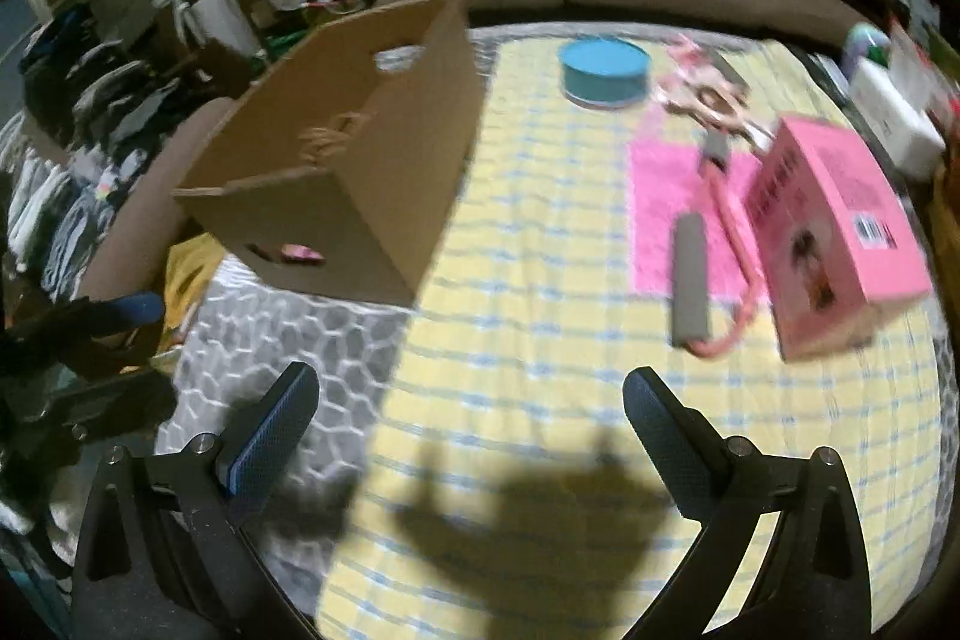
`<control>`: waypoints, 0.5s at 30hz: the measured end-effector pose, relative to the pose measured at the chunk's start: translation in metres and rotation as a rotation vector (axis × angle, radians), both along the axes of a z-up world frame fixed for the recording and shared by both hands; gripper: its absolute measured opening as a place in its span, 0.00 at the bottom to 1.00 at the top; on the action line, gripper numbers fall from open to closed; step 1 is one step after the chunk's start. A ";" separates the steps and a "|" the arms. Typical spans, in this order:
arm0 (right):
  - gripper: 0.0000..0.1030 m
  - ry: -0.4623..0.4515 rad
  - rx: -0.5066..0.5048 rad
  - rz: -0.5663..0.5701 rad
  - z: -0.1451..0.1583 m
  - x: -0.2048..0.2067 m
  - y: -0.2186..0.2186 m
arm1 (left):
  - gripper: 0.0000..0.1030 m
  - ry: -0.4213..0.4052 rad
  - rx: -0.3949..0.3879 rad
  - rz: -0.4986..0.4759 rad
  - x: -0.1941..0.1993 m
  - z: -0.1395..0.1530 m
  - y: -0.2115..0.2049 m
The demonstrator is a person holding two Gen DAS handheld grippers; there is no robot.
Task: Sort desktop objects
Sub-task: 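Withdraw both tools from the box toward the pink printed box on the table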
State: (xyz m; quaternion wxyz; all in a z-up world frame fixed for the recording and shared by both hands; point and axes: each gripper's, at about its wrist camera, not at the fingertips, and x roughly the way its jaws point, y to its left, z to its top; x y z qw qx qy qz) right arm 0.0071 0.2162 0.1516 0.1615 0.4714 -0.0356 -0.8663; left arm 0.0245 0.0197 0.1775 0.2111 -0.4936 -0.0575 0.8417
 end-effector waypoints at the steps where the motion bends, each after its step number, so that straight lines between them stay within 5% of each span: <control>1: 1.00 -0.001 -0.004 -0.017 -0.003 0.000 0.010 | 1.00 -0.006 0.009 -0.014 0.000 -0.003 0.007; 15: 1.00 0.021 0.028 -0.242 -0.019 -0.003 0.136 | 1.00 -0.053 -0.010 -0.158 -0.028 -0.050 0.102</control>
